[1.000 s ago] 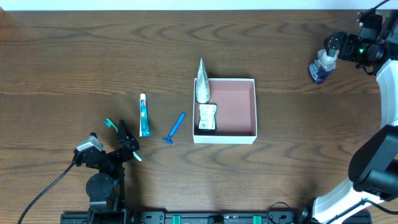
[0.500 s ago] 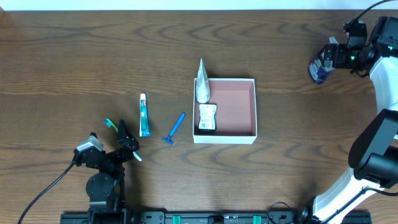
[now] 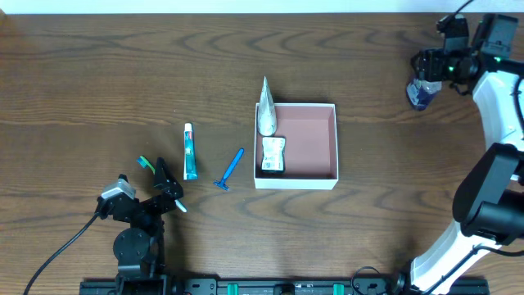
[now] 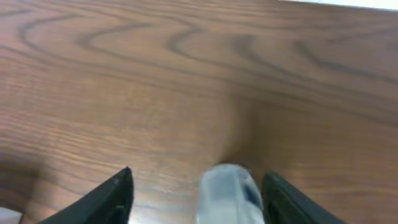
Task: Pack container
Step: 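Carry the pump bottle into the box and release it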
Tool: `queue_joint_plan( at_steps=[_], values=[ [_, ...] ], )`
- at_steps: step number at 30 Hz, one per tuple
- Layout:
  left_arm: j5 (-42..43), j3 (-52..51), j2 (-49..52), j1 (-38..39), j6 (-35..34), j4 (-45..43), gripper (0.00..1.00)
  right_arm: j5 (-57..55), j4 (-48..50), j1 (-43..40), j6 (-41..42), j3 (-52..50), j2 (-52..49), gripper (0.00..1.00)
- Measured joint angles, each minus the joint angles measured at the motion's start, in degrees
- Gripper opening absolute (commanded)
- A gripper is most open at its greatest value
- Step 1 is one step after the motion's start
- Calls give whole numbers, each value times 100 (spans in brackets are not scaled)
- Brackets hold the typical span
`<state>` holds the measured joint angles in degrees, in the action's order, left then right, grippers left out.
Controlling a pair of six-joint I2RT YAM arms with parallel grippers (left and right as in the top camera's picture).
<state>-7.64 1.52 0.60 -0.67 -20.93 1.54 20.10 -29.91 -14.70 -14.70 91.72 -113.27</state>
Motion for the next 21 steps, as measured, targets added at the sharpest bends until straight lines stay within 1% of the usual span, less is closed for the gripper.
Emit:
queue_joint_plan(
  at_steps=[3,7,14,16,21],
  values=[
    [2,0,0,0,0,-2,98,-31,20,81,-4,0,0,54],
    [0,0,0,0,0,-2,98,-175,15,98,39,0,0,44],
    [2,0,0,0,0,-2,98,-455,-20,101,63,0,-2,18],
    [0,0,0,0,0,-2,98,-505,-22,98,90,0,-15,13],
    [0,0,0,0,0,-2,98,-505,-20,107,98,0,-15,10]
  ],
)
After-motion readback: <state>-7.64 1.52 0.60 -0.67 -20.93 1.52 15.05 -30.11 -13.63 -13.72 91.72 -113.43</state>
